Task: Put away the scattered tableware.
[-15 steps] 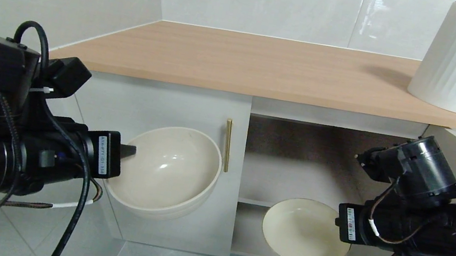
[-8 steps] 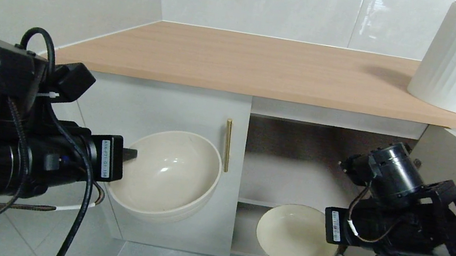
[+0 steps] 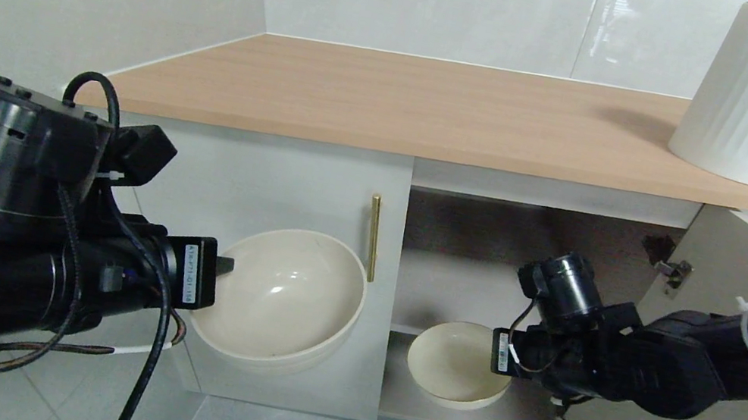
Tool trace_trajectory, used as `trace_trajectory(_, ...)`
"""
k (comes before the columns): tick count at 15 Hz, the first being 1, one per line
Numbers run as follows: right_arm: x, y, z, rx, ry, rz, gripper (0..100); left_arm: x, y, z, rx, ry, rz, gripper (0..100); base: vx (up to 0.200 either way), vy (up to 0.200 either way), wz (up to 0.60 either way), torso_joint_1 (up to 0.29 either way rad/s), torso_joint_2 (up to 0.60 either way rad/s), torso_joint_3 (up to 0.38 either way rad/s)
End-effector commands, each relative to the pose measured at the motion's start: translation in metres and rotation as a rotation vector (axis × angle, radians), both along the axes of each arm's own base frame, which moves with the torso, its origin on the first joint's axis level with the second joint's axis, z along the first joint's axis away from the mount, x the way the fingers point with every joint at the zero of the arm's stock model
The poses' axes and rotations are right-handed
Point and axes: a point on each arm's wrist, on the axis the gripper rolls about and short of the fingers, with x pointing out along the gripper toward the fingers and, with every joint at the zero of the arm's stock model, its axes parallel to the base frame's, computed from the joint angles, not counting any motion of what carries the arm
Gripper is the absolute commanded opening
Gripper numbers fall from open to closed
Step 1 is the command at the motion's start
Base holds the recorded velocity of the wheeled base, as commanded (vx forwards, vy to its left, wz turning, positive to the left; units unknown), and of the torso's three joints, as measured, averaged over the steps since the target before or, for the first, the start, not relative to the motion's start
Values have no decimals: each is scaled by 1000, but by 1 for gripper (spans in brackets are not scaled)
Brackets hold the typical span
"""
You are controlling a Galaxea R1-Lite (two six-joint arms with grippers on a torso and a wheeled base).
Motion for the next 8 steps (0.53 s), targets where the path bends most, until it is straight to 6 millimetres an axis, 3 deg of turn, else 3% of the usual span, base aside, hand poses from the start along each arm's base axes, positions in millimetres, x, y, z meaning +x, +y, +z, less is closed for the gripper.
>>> trace_trajectory(1, 22, 6, -27, -13, 20, -18, 0, 1, -1, -1, 2, 4, 0, 0, 0, 0, 0, 0, 0, 0)
trace_trajectory(5, 68, 0, -57, -22, -38, -127, 0, 1, 0, -1, 1, 2, 0, 0, 0, 0, 0, 0, 0, 0)
trace_trajectory(8, 93, -10, -67, -27, -69, -199, 0, 1, -1, -1, 3, 5, 0, 0, 0, 0, 0, 0, 0, 0)
